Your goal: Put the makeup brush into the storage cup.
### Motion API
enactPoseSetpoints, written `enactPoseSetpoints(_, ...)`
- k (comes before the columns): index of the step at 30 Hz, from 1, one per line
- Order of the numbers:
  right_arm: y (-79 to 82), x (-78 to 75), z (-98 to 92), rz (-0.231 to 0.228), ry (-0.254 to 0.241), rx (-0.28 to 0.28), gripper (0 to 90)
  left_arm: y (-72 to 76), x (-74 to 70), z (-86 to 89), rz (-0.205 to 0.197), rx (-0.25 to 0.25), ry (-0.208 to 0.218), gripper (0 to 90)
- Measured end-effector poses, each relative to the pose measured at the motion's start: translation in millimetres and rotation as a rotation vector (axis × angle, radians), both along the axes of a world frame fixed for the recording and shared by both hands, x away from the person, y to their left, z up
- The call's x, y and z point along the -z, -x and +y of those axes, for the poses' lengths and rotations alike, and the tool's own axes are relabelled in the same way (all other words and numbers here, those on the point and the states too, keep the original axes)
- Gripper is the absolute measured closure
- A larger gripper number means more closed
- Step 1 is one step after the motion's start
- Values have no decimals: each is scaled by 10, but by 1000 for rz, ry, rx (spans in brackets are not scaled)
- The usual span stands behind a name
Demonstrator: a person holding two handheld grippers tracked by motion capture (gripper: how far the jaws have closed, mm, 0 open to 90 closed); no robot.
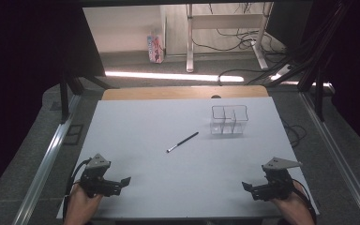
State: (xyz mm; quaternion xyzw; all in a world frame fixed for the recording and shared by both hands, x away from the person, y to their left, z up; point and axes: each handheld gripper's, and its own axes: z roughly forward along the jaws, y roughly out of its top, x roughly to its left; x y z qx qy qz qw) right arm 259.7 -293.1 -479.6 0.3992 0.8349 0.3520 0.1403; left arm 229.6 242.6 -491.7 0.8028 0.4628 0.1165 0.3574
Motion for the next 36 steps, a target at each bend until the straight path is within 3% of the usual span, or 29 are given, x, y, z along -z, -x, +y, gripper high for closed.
enactPoseSetpoints(17,-6,13,0,-2,18,8,0,-108,-42,-99,1,5,-22,7)
enactPoseSetpoints(26,-12,14,3,3,13,7,0,-194,-68,-94,-42,0,-31,2)
enactPoseSetpoints(36,-13,12,4,6,10,13,0,-308,-99,-77,-38,13,8,0)
